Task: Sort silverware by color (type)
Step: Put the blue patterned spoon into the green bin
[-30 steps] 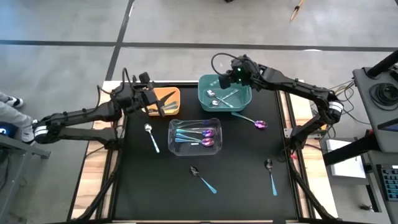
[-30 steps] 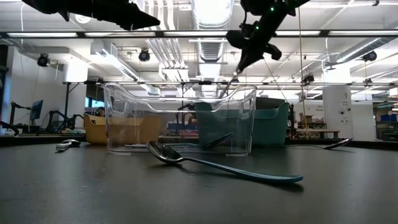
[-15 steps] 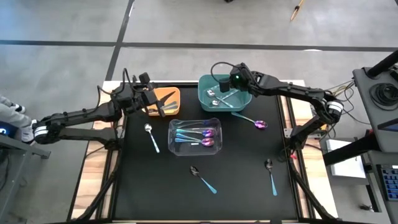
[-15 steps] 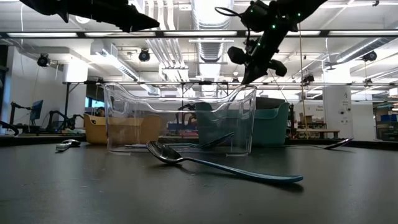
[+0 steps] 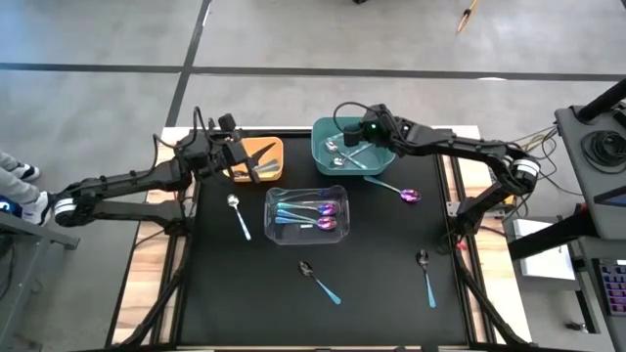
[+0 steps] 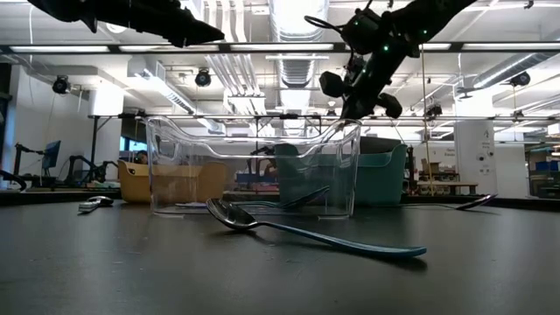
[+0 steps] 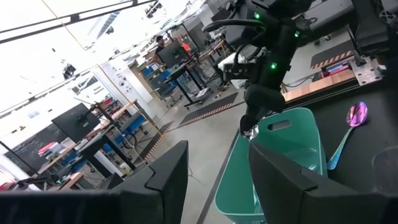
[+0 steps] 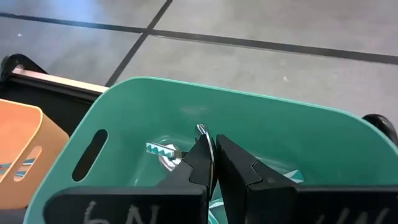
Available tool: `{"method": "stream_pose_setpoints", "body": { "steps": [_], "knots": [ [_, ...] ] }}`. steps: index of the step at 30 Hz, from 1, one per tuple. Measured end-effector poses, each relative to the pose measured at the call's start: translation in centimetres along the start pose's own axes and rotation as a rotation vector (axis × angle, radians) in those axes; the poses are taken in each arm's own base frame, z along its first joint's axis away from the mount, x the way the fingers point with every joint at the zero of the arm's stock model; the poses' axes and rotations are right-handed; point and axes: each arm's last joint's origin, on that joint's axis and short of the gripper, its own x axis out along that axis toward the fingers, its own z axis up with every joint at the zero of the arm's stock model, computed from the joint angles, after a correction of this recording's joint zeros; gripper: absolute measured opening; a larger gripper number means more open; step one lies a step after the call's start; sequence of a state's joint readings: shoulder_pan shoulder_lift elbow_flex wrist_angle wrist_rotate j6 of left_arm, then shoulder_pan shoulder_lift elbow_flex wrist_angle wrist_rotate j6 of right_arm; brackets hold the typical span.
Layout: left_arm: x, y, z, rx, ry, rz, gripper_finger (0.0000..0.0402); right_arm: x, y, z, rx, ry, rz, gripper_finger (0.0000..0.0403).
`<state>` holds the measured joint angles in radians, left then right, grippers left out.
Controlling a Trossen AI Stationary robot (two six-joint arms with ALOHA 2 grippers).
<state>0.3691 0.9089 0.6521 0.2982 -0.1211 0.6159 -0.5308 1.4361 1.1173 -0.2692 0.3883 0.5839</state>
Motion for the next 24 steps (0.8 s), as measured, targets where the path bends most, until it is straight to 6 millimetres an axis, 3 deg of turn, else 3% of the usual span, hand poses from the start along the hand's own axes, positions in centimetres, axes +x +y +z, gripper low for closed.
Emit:
{"method": "stream_pose_setpoints", "body": {
  "steps": [13, 24],
  "knots": [
    [0.6, -0.3, -0.5, 0.003, 0.026, -0.010, 0.0150, 0.6, -0.1, -0.7, 0.046, -0.023, 0.015, 0.0009],
    [0.5, 0.2, -0.7, 0.007, 0.033, 0.012, 0.0150, 3.4, 0.0, -2.5, 0.016, 0.034, -0.028, 0.0009]
  ]
}}
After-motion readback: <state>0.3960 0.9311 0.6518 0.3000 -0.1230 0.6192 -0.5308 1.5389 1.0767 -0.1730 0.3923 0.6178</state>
